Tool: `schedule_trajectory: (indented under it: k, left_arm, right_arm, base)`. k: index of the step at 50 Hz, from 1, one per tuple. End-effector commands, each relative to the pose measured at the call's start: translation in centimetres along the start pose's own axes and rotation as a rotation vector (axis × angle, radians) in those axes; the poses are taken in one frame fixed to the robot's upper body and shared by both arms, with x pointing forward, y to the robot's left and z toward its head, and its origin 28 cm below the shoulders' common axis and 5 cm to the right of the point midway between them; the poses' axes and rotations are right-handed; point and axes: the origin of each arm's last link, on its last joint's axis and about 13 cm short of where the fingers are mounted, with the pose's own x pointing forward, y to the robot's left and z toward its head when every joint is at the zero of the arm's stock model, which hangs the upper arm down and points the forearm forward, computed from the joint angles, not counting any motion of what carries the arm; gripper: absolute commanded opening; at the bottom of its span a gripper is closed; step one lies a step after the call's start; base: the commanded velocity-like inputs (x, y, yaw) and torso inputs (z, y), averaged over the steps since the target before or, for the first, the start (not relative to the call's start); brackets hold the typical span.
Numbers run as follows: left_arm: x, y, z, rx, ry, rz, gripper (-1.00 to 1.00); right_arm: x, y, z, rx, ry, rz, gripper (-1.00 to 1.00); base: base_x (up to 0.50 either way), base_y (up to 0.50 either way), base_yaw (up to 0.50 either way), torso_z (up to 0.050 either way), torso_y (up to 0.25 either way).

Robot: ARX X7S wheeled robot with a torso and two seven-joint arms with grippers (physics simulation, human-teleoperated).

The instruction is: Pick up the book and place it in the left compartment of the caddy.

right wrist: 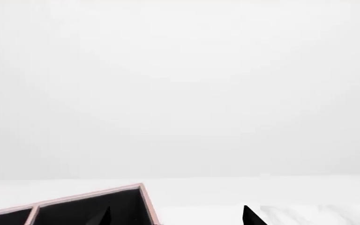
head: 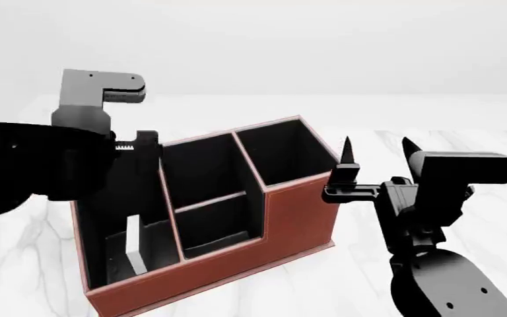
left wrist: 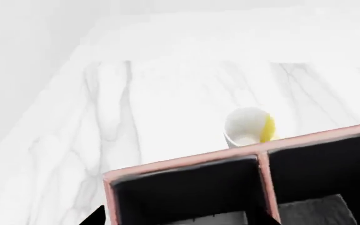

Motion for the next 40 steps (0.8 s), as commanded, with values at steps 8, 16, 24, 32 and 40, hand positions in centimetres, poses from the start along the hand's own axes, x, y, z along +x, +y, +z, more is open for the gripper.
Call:
schedule_trajectory:
  k: [8, 16, 24, 32, 40]
  left_arm:
    - [-4.1, -2.3, -8.5, -0.099, -0.648, -0.075, 1.0]
    - [-5.1, -2.3, -9.0, -0.103, -0.724, -0.065, 1.0]
    - [-5.2, -2.0, -8.8, -0.117, -0.746, -0.016, 1.0]
    - [-4.9, -2.3, -8.8, -0.096, -0.741, -0.01, 1.0]
    - [-4.8, -2.3, -8.8, -0.099, -0.742, -0.018, 1.0]
  right_arm:
    - [0.5, 0.6, 2.4, -0.037, -0.239, -0.047, 1.0]
    - [0.2, 0.9, 3.0, -0.051, -0.277, -0.04, 1.0]
    - [0.3, 1.3, 3.2, -0.066, -0.277, -0.026, 1.0]
    - [0.7, 1.4, 3.3, -0.064, -0.271, -0.021, 1.0]
    - [0.7, 1.7, 3.4, -0.071, -0.273, -0.013, 1.0]
  base:
    - [0.0, 0.0, 0.0, 0.0, 0.0]
    - [0.0, 0.0, 0.0, 0.0, 0.0]
    - [0.0, 0.0, 0.0, 0.0, 0.0]
    - [0.0, 0.0, 0.0, 0.0, 0.0]
    - [0.0, 0.0, 0.0, 0.0, 0.0]
